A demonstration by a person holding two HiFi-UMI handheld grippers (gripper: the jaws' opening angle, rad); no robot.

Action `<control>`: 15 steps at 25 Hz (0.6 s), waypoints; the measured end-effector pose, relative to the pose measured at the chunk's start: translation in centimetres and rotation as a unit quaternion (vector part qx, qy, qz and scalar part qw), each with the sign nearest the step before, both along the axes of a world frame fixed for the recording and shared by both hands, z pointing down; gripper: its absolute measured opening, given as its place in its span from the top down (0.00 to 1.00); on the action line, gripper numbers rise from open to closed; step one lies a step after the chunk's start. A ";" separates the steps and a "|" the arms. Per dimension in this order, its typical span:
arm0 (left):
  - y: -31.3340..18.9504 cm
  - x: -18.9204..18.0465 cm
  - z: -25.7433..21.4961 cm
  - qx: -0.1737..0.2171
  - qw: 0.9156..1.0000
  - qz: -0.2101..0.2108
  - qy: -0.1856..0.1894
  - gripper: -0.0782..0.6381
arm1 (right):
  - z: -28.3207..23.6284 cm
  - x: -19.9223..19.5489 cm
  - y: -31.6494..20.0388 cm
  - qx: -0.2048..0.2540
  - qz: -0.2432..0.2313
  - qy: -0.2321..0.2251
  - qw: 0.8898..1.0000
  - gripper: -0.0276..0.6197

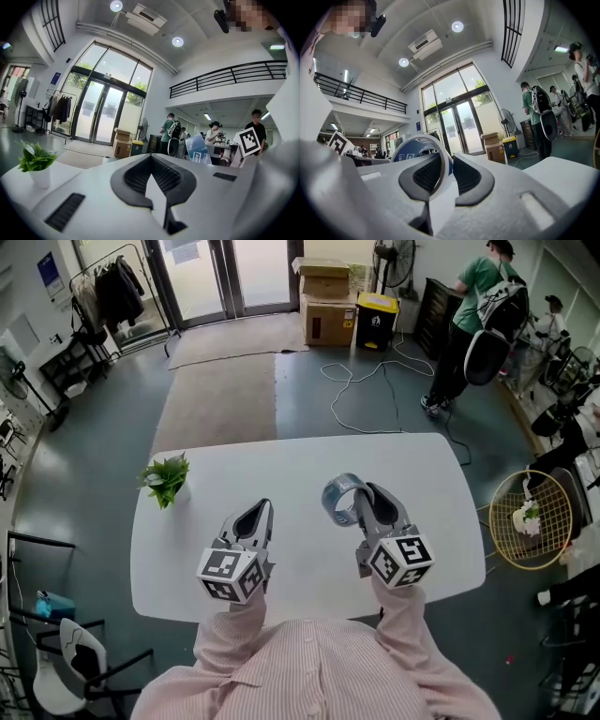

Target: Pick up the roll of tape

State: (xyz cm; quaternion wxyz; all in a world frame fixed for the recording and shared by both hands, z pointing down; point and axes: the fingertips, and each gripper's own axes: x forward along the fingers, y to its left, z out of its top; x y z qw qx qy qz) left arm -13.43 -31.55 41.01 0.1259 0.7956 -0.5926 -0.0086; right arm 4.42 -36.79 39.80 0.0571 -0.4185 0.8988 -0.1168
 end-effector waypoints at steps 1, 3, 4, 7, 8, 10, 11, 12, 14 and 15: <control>0.1 0.0 -0.1 0.000 1.000 -0.001 -0.001 0.89 | 0.0 0.1 0.1 -0.001 0.000 0.000 1.000 0.84; 0.1 0.0 -0.2 0.001 1.000 -0.003 -0.002 0.89 | -0.1 0.2 0.1 0.000 0.001 0.000 1.000 0.85; 0.1 -0.1 -0.2 0.001 1.000 -0.004 -0.003 0.89 | -0.1 0.2 0.1 0.001 0.002 0.001 1.000 0.85; 0.2 -0.1 -0.1 0.001 1.000 -0.005 -0.005 0.89 | -0.1 0.3 0.2 0.004 0.004 0.005 1.000 0.85; 0.2 0.0 -0.1 0.001 1.000 -0.005 -0.005 0.89 | 0.0 0.3 0.2 0.004 0.004 0.005 1.000 0.85; 0.3 0.2 -0.1 0.001 1.000 -0.004 -0.007 0.89 | 0.0 0.4 0.3 0.005 0.004 0.006 1.000 0.85; 0.3 0.3 -0.1 0.001 1.000 -0.004 -0.008 0.89 | 0.1 0.5 0.4 0.005 0.004 0.007 1.000 0.85; 0.4 0.4 0.0 0.001 1.000 -0.003 -0.010 0.89 | 0.1 0.5 0.5 0.005 0.004 0.008 1.000 0.85; 0.5 0.6 -0.1 -0.001 1.000 -0.001 -0.014 0.89 | 0.1 0.5 0.6 0.005 0.003 0.011 1.000 0.85; 0.5 0.8 -0.1 -0.001 1.000 0.000 -0.015 0.89 | 0.1 0.5 0.6 0.005 0.002 0.013 1.000 0.85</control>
